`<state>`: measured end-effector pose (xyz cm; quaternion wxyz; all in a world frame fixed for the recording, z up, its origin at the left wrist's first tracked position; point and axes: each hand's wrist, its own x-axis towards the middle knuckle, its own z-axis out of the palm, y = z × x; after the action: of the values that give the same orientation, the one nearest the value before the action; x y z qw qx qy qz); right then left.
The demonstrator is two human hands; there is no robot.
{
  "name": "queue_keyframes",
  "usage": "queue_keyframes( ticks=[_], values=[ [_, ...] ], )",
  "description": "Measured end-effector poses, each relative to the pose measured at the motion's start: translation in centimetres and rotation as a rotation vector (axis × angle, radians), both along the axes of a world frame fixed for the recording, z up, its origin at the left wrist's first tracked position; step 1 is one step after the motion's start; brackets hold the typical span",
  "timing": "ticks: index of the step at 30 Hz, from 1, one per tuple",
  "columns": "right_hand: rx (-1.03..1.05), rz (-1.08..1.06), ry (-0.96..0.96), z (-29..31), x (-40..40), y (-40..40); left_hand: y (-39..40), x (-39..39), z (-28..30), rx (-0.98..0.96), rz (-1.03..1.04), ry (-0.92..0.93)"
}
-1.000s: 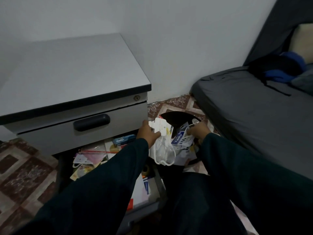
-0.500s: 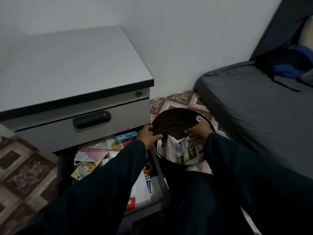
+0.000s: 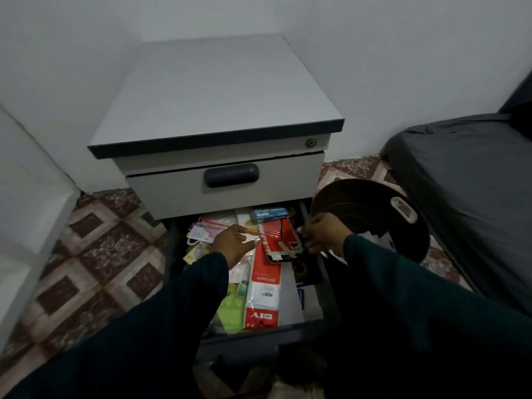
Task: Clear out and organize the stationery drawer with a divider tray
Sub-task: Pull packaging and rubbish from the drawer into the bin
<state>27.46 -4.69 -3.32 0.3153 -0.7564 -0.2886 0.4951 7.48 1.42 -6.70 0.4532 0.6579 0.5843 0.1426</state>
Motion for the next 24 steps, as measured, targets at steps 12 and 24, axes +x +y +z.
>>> queue_keyframes(
  ticks=[12, 24],
  values=[
    [0.097, 0.471, -0.459, -6.3, -3.6, 3.1, 3.2, -5.3, -3.5, 0.314, -0.098, 0.536],
    [-0.127, 0.915, -0.695, -9.4, -4.1, 3.5, 5.3, -5.1, -6.0, 0.060, -0.492, 0.741]
  ],
)
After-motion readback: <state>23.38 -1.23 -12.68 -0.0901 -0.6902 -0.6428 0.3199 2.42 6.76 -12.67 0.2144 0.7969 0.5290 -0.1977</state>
